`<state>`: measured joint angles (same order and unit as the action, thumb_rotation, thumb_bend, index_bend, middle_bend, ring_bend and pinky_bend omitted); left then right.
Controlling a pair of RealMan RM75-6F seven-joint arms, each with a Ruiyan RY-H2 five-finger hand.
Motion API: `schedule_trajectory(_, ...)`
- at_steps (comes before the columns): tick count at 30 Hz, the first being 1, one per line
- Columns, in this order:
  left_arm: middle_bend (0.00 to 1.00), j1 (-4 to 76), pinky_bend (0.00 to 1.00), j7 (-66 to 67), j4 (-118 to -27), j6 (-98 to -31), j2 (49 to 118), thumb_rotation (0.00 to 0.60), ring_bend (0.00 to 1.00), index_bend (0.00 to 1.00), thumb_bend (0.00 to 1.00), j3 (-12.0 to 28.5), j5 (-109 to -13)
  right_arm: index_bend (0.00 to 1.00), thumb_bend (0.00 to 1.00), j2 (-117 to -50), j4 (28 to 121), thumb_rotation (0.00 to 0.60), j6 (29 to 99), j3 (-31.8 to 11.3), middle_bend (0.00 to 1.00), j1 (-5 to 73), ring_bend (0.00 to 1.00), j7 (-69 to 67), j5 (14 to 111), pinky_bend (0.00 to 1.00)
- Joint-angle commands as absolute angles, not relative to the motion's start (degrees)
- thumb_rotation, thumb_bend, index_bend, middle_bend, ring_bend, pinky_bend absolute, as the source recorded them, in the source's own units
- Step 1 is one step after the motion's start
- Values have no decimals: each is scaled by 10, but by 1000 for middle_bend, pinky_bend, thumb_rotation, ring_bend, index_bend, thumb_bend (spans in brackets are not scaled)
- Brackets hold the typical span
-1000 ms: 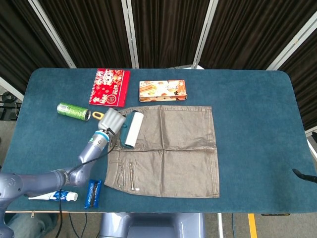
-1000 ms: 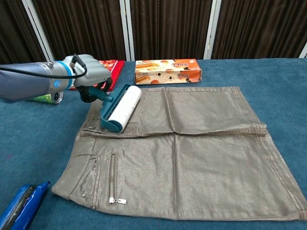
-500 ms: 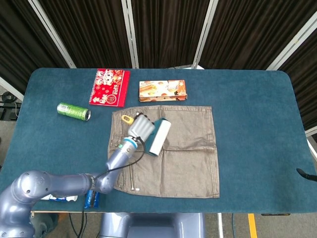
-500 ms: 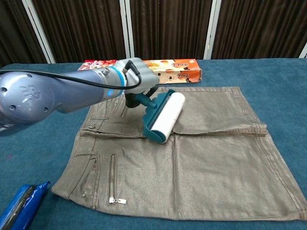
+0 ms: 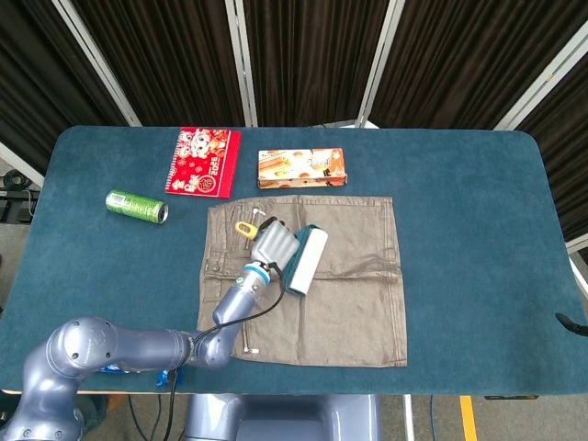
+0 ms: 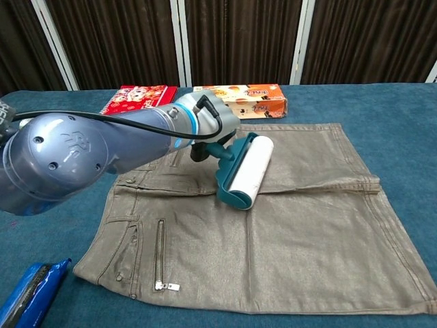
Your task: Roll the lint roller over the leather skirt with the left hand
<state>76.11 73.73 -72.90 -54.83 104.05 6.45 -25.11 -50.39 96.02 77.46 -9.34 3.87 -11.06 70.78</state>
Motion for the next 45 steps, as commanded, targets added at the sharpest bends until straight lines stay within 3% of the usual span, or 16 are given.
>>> schedule_trajectory(1, 466, 754, 457, 740, -737, -551, 1026, 600, 382, 586, 776, 55, -247, 0, 0, -503, 962, 600, 776, -93, 0, 38, 0, -110, 709, 0)
schedule_trajectory(15, 466, 686, 457, 688, -764, -546, 928, 600, 382, 586, 775, -12, -274, 0, 0, -506, 975, 600, 782, -92, 0, 40, 0, -87, 717, 0)
schedule_trajectory(26, 466, 650, 457, 642, -772, -546, 894, 600, 381, 586, 775, -28, -302, 0, 0, -507, 986, 600, 787, -90, 0, 42, 0, -75, 726, 0)
schedule_trajectory(29, 466, 622, 457, 562, -803, -554, 862, 600, 382, 586, 777, -10, -342, 0, 0, -507, 987, 600, 788, -88, 0, 41, 0, -73, 730, 0)
schedule_trajectory(35, 466, 557, 457, 416, -839, -559, 800, 600, 382, 586, 774, -18, -455, 0, 0, -508, 988, 600, 788, -85, 0, 41, 0, -73, 737, 0)
schedule_trajectory(45, 465, 470, 456, 286, -784, -530, 780, 600, 381, 586, 777, -59, -535, 0, 0, -511, 1000, 600, 794, -78, 0, 41, 0, -55, 751, 0)
